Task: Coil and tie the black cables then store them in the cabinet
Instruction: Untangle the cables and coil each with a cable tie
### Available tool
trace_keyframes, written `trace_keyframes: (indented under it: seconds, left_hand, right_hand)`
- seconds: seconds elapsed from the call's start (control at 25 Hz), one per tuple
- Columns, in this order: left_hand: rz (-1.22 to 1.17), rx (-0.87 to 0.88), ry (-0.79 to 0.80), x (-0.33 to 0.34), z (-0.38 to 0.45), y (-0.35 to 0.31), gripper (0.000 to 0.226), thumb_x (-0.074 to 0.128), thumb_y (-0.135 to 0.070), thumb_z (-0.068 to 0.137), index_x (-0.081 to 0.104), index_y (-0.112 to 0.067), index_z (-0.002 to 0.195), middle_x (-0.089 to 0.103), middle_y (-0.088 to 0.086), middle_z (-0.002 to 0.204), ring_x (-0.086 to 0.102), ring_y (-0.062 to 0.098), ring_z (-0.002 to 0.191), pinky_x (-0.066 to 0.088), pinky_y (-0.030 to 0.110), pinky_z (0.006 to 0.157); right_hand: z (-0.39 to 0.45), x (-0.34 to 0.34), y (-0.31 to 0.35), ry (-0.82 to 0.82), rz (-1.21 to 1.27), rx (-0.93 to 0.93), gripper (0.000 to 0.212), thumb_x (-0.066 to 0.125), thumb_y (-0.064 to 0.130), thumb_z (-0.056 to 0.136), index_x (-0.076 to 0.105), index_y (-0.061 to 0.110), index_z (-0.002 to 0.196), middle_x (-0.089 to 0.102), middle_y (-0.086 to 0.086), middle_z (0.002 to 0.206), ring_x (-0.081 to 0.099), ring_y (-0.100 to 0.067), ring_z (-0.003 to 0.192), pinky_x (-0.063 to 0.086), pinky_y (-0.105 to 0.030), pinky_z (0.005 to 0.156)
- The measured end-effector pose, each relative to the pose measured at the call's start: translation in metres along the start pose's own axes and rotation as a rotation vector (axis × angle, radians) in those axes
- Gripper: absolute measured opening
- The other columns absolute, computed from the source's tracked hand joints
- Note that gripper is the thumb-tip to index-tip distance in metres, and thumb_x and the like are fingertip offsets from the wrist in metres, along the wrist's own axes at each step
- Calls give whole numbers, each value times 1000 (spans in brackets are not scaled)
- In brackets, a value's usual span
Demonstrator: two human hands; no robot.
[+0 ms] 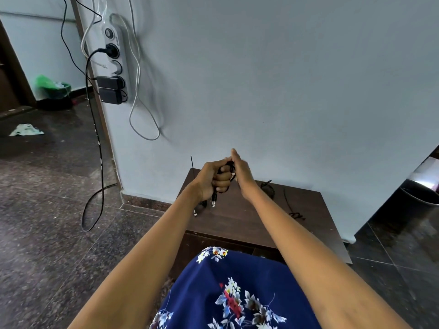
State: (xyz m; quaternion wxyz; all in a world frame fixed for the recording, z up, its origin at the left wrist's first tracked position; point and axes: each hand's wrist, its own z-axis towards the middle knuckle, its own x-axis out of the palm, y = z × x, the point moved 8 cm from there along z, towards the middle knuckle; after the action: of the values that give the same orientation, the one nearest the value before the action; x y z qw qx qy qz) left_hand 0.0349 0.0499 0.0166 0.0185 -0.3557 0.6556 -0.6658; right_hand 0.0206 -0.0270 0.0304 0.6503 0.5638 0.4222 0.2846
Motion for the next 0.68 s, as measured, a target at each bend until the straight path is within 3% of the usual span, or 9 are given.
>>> trace_keyframes:
  seconds: [0.12, 0.2, 0.28, 0.36, 0.44, 0.52, 0.6, 0.68]
  left_hand:
    - [-80, -40, 28, 1, 7, 16, 43, 36, -35, 99, 42, -18, 59, 28, -8, 40, 26, 7, 33, 34, 21, 38]
    - [4, -82, 41, -4, 11, 26, 37, 35, -31, 101, 56, -13, 76, 42, -4, 48, 43, 11, 43, 47, 25, 50]
    - [60, -116, 48, -7, 16, 34, 40, 31, -30, 102, 63, -9, 89, 50, -2, 55, 53, 14, 52, 49, 26, 61]
    - [0, -109, 17, -8, 29, 40, 45, 27, -35, 102, 59, -10, 85, 41, -3, 52, 45, 13, 49, 44, 29, 67]
    - [-52, -71, -51, -7, 49, 48, 43, 25, -37, 103, 48, -14, 74, 32, -7, 49, 34, 9, 43, 39, 28, 62]
    - [-69, -36, -128, -7, 71, 60, 43, 26, -35, 103, 41, -15, 68, 28, -9, 46, 29, 7, 39, 35, 26, 57]
    - [-70, -3, -197, -11, 92, 70, 42, 27, -32, 104, 38, -16, 67, 27, -10, 44, 26, 6, 37, 33, 26, 54]
    - [-69, 23, -264, -20, 116, 78, 40, 29, -31, 103, 37, -15, 67, 26, -10, 44, 25, 6, 36, 32, 25, 52]
  right_hand:
    - [-3, 0, -43, -112, 239, 173, 55, 34, 46, 99, 61, 16, 61, 67, -6, 67, 62, -19, 61, 47, -24, 53]
    - [-3, -8, -55, -191, 258, 162, 52, 36, 44, 99, 55, 12, 62, 59, -3, 52, 53, -12, 38, 37, -17, 36]
    - [0, -14, -60, -210, 250, 157, 51, 37, 44, 99, 55, 9, 67, 52, 1, 43, 42, -7, 25, 29, -13, 29]
    - [10, -21, -68, -224, 199, 172, 50, 37, 43, 99, 54, 10, 66, 55, -6, 54, 48, -12, 32, 34, -16, 34]
    - [25, -31, -74, -251, 71, 150, 52, 36, 42, 99, 54, 8, 64, 58, -12, 65, 55, -22, 52, 43, -29, 49]
    - [42, -46, -80, -272, -75, 100, 53, 35, 40, 100, 54, 9, 63, 58, -7, 65, 55, -23, 67, 43, -37, 64]
    - [55, -66, -94, -268, -188, 68, 49, 34, 37, 101, 62, 15, 67, 59, 5, 69, 54, -16, 74, 38, -29, 70]
    - [67, -103, -120, -309, -358, 74, 45, 34, 31, 102, 71, 11, 85, 62, 6, 83, 56, -12, 81, 36, -26, 70]
